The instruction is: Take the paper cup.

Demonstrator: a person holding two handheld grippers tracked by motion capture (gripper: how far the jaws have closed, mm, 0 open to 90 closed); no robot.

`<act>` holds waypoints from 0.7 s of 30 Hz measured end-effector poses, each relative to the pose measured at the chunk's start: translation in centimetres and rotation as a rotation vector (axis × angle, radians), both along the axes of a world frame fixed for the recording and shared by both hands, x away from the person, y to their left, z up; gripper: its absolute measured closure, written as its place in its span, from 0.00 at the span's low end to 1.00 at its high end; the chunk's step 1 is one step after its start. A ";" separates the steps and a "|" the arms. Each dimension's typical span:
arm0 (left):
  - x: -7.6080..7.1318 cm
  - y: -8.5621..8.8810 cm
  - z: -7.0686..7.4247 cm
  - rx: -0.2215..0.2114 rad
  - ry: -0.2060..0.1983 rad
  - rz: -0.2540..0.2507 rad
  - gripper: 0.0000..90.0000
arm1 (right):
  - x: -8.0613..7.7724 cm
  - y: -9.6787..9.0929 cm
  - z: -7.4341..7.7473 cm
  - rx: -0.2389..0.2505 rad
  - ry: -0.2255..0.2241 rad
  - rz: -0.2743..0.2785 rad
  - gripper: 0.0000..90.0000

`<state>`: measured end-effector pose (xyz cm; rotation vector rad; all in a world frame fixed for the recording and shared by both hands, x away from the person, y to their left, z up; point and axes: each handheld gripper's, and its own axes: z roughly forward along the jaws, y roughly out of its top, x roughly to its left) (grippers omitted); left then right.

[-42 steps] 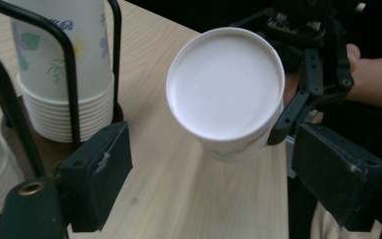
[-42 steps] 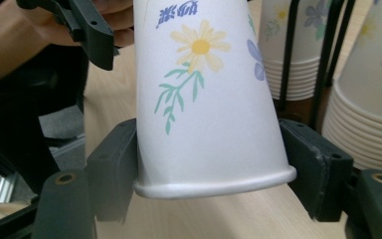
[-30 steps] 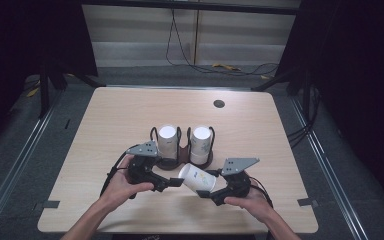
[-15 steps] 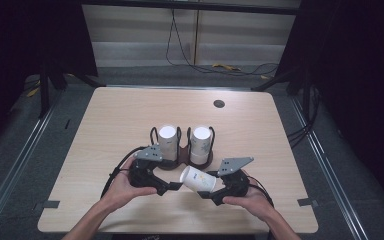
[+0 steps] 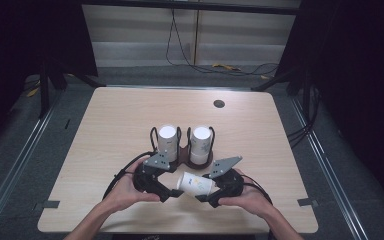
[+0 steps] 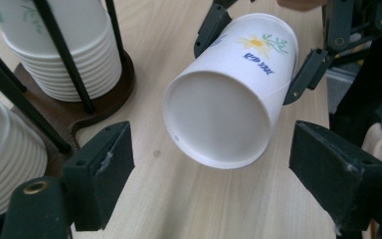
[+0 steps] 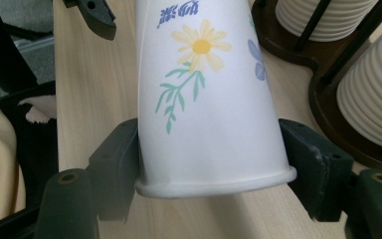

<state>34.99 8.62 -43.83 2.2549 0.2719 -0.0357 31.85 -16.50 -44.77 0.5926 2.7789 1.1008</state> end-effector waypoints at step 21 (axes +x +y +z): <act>-0.4 -0.7 -0.4 0.052 -0.011 -0.053 0.29 | 0.2 1.3 0.4 -0.104 -0.016 0.060 0.33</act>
